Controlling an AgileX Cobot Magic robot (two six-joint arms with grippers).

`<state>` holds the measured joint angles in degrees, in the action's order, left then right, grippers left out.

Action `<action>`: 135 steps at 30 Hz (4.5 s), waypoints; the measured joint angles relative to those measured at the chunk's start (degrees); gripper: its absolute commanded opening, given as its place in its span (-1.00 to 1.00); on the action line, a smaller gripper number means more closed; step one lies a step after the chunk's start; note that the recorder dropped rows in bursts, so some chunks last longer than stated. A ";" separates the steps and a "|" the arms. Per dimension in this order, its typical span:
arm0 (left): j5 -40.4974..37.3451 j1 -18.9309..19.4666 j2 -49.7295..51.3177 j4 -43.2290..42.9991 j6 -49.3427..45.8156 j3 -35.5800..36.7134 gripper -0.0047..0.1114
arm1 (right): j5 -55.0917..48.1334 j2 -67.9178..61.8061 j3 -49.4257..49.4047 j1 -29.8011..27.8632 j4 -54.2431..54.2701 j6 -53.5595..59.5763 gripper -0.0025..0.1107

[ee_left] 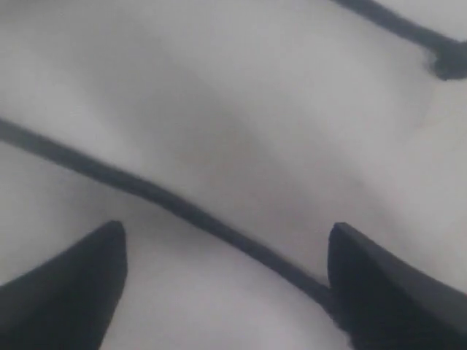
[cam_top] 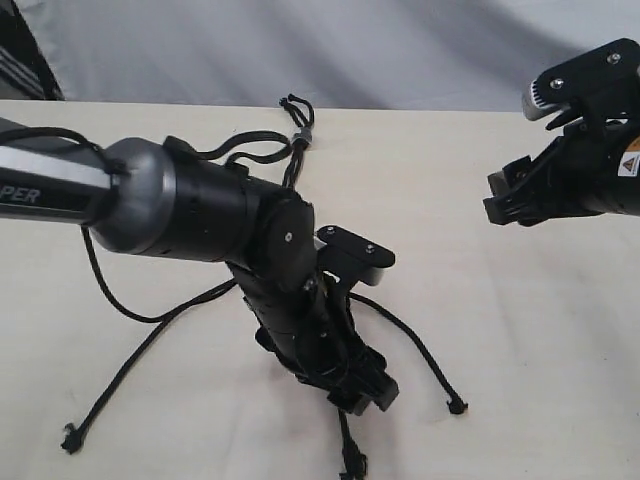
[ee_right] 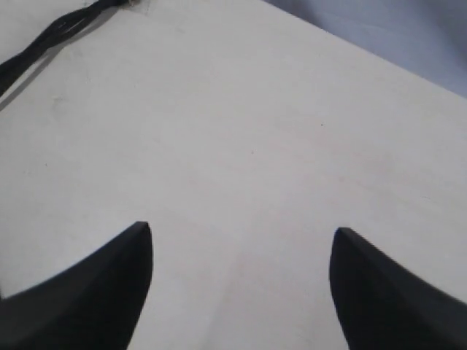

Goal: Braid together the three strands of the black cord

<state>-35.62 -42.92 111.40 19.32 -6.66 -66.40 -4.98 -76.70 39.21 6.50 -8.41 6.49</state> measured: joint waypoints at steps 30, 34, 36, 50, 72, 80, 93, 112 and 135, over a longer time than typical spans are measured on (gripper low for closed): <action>-9.30 -4.32 3.14 -29.15 25.20 -3.55 -0.89 | 6.41 0.03 -1.14 0.00 0.13 -1.64 0.20; -16.54 -4.32 0.64 -38.44 25.07 -2.87 -0.89 | 6.41 0.03 -1.14 0.00 0.13 -1.64 0.20; -19.73 -4.22 -1.04 -44.99 25.07 -2.54 -0.89 | 6.41 0.03 -1.14 0.00 0.13 -1.64 0.20; -2.09 12.81 -1.66 -59.33 24.70 9.20 -0.89 | 6.41 0.13 -1.14 0.00 0.13 -1.69 0.20; 3.74 3.64 -5.72 -11.02 -10.96 14.53 -0.89 | 7.28 0.13 -1.14 0.00 0.13 -1.93 0.20; 5.40 15.87 -6.96 -10.88 -8.83 15.26 -0.89 | 7.28 0.13 -1.14 0.00 0.13 -2.06 0.20; 5.82 16.96 -6.96 -11.16 -7.86 15.39 0.09 | -4.96 0.15 0.75 17.82 3.11 -9.81 0.20; 32.46 34.19 -26.62 -9.40 -6.19 30.19 -0.92 | -27.65 -28.46 20.15 45.55 11.11 -10.16 0.20; 33.35 34.19 -26.62 -9.29 -6.09 30.24 -0.92 | -37.43 -29.71 27.91 48.51 1.49 -6.49 -0.95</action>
<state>-2.27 -8.73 84.77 10.03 -12.75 -36.16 -42.41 -106.42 67.12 55.01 -6.92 0.00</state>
